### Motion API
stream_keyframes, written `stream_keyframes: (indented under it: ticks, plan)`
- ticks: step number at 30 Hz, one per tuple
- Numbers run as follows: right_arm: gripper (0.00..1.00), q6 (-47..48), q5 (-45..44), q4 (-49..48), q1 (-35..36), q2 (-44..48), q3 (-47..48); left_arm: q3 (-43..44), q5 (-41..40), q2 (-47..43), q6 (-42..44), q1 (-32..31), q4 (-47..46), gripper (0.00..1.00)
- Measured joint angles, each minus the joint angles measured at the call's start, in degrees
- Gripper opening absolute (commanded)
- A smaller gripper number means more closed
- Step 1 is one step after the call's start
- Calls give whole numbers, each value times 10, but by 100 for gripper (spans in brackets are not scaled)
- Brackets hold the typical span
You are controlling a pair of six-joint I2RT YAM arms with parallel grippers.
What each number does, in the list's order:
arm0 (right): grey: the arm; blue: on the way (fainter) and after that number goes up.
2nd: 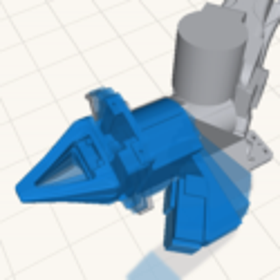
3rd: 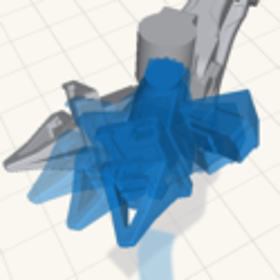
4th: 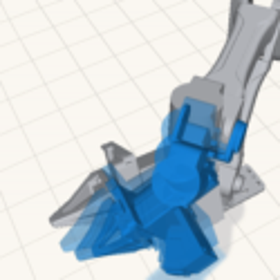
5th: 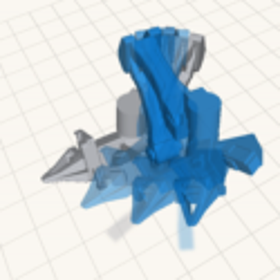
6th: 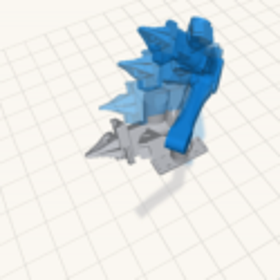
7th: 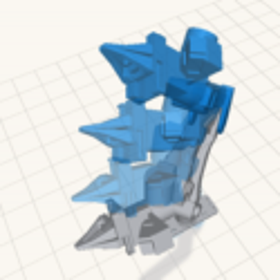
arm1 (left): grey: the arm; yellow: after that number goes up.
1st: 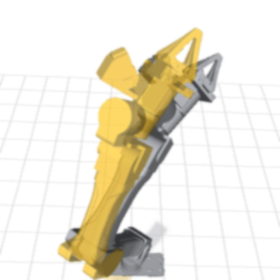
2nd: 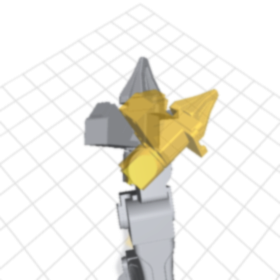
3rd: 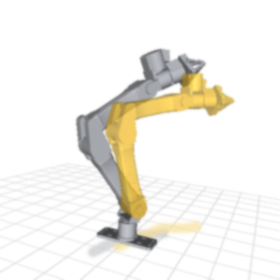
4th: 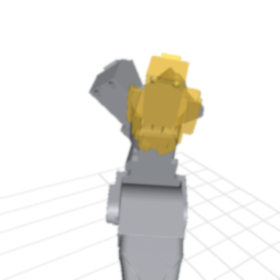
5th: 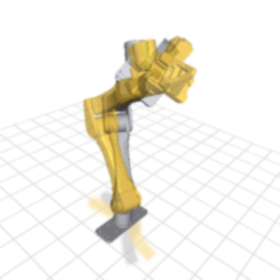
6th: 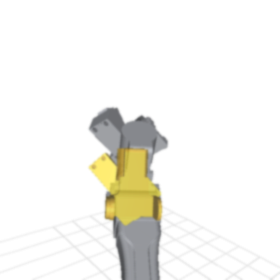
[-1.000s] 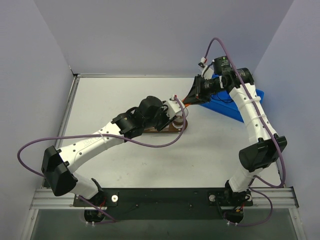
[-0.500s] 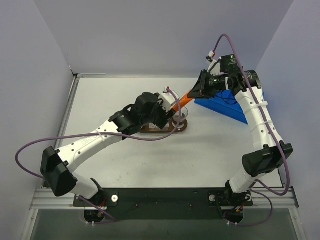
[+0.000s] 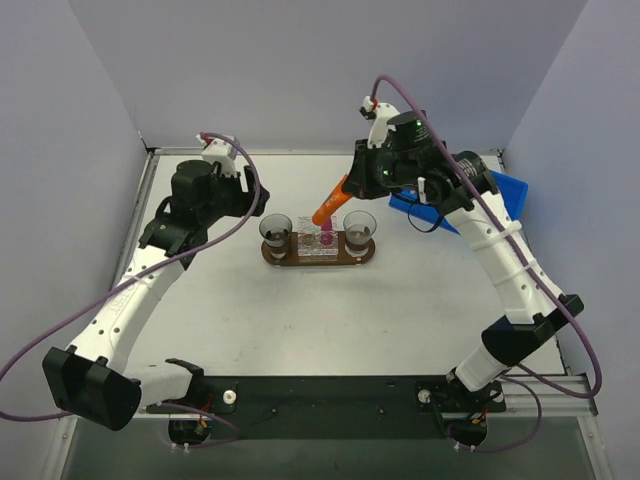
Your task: Prepare toiletry sets of a toothbrush and toothpaste on the tray
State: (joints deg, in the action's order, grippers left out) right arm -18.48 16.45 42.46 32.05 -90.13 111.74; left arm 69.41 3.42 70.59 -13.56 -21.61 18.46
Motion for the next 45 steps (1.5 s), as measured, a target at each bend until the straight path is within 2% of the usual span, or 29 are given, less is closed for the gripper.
stream_keyframes:
  ticks: [2, 7, 16, 24, 45]
  plan:
    - [0, 11, -22, -2, 29, -15, 24, 0, -6, -7, -9, 16, 12, 84]
    - [0, 35, -93, -10, 80, -81, 88, -5, -30, -22, -8, 19, 36, 84]
    - [0, 60, -172, -6, 108, -175, 119, -26, -20, -30, -12, 20, 46, 84]
    - [0, 81, -206, -4, 118, -198, 125, -26, -21, -26, -3, 21, 46, 84]
    - [0, 114, -216, -5, 123, -252, 126, -26, -21, -4, 7, 21, 51, 84]
